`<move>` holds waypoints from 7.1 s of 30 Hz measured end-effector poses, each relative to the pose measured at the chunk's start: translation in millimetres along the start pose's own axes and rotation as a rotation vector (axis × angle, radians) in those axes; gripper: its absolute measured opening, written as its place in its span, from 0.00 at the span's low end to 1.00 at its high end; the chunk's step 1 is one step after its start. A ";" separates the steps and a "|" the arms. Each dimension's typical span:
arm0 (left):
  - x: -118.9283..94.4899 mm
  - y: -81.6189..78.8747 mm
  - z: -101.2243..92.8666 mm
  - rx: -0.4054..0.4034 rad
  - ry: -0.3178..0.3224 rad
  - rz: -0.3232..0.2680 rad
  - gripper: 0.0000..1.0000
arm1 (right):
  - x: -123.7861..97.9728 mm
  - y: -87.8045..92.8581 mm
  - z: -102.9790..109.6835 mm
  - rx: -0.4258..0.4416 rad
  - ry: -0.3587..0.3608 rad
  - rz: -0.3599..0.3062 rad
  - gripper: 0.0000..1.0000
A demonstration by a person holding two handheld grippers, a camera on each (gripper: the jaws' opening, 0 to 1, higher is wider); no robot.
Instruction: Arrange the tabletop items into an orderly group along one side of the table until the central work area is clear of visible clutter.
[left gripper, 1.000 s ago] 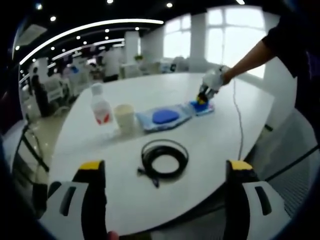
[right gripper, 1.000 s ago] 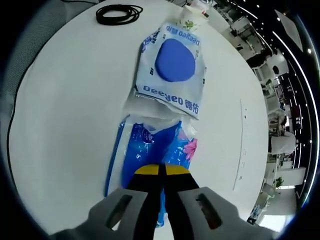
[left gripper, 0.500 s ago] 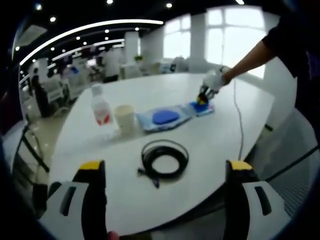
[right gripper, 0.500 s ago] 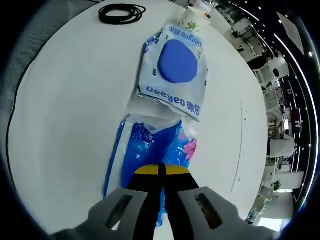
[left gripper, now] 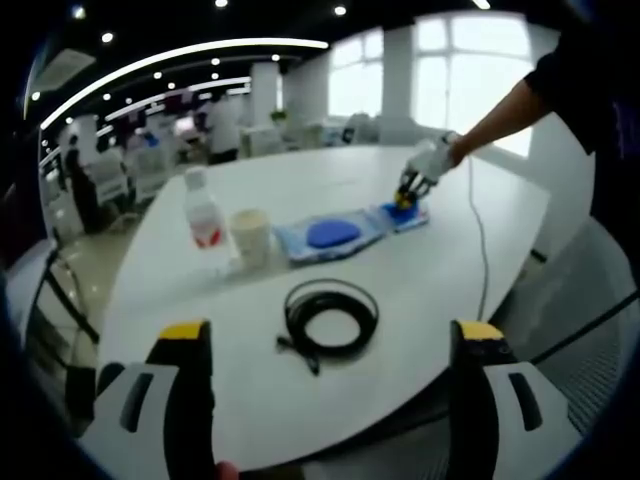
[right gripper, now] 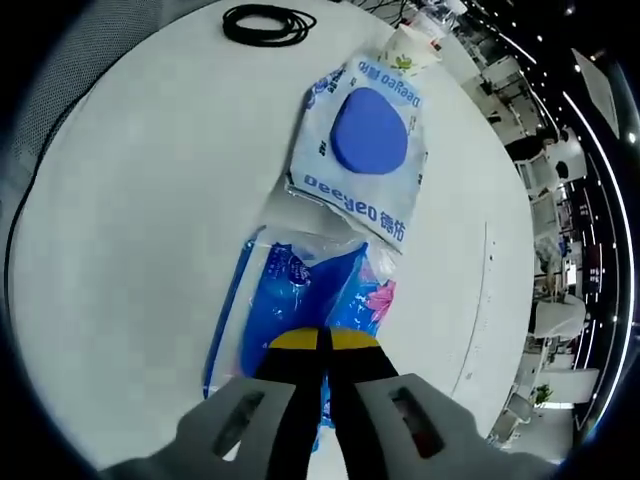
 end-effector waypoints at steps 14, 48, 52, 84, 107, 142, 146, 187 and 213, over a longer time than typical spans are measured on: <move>1.2 -1.8 -0.3 0.005 0.003 -0.010 0.96 | -6.1 4.9 -9.8 0.110 0.056 0.023 0.19; 0.0 -8.7 -5.8 0.063 0.036 -0.040 1.00 | -45.0 -18.9 -11.1 0.466 0.143 -0.064 0.80; -0.6 -9.6 -5.1 0.070 0.036 -0.046 1.00 | -49.3 -27.1 -8.7 0.492 0.146 -0.070 0.84; -2.1 -11.4 -7.0 0.062 0.044 -0.068 1.00 | -63.3 -119.2 25.4 0.750 0.115 -0.180 1.00; -4.2 -13.3 -4.7 0.047 0.031 -0.084 1.00 | -39.5 -193.7 46.5 0.746 0.083 -0.306 1.00; -4.1 -12.0 -5.4 0.039 0.039 -0.081 1.00 | 1.5 -247.1 62.2 0.729 0.060 -0.403 0.87; -3.9 -11.6 -5.1 0.040 0.040 -0.078 1.00 | 7.8 -252.8 64.2 0.723 0.057 -0.414 0.84; -4.0 -12.1 -3.6 0.020 0.041 -0.084 0.97 | 27.6 -302.4 72.5 0.625 -0.001 -0.473 0.45; -3.9 -10.5 -5.2 0.019 0.033 -0.075 0.96 | 30.8 -329.1 91.9 0.607 -0.130 -0.496 0.04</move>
Point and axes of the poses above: the point that each gripper's makers call its tool centre point, and the gripper's own axes: x roughly forward along the fingers, z roughly to its left, y roughly out of its underside, the point moved 1 cm from there along -x, roughly backward along the fingers, and after that the axes turned 9 degrees about y, right-handed, at the moved point
